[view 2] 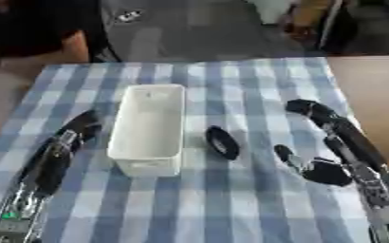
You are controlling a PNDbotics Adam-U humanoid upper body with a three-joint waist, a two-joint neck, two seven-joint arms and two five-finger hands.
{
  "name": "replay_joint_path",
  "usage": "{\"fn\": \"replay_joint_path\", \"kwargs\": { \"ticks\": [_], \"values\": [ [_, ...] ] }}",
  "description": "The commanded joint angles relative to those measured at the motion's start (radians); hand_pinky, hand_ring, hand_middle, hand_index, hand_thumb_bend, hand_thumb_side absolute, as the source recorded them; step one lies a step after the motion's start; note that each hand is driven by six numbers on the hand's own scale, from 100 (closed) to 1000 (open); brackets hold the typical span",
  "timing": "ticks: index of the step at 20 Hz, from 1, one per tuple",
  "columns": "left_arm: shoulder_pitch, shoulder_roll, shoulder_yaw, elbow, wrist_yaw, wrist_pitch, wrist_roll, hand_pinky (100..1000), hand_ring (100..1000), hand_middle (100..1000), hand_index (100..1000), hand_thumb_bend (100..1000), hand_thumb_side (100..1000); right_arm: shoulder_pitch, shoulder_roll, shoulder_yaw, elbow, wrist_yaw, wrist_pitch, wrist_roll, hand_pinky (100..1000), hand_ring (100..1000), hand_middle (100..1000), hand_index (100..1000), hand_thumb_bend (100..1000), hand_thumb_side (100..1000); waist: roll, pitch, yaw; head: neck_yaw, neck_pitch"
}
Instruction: Pick up objects on the table and place them in the box.
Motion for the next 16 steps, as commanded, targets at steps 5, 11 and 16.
{"fn": "replay_joint_path", "kwargs": {
  "ticks": [5, 11, 16],
  "values": [
    [-0.010, 0.015, -0.003, -0.011, -0.003, -0.002, -0.002, 931, 876, 1000, 868, 100, 1000, -0.006, -0.014, -0.006, -0.012, 0.000, -0.001, 0.002, 1000, 954, 883, 915, 408, 669, -0.003, -0.011, 0.001, 0.000, -0.013],
    [-0.009, 0.015, -0.003, -0.010, -0.004, -0.002, -0.002, 932, 876, 1000, 868, 100, 1000, -0.005, -0.014, -0.006, -0.012, -0.001, 0.000, 0.002, 1000, 954, 883, 915, 398, 671, -0.004, -0.010, 0.001, -0.001, -0.014],
    [-0.007, 0.017, -0.004, -0.008, -0.005, -0.002, -0.003, 932, 876, 1000, 868, 100, 1000, -0.015, -0.018, 0.021, 0.010, 0.001, -0.013, 0.017, 1000, 953, 882, 916, 392, 676, -0.005, -0.010, 0.001, -0.006, -0.011]
  ]
}}
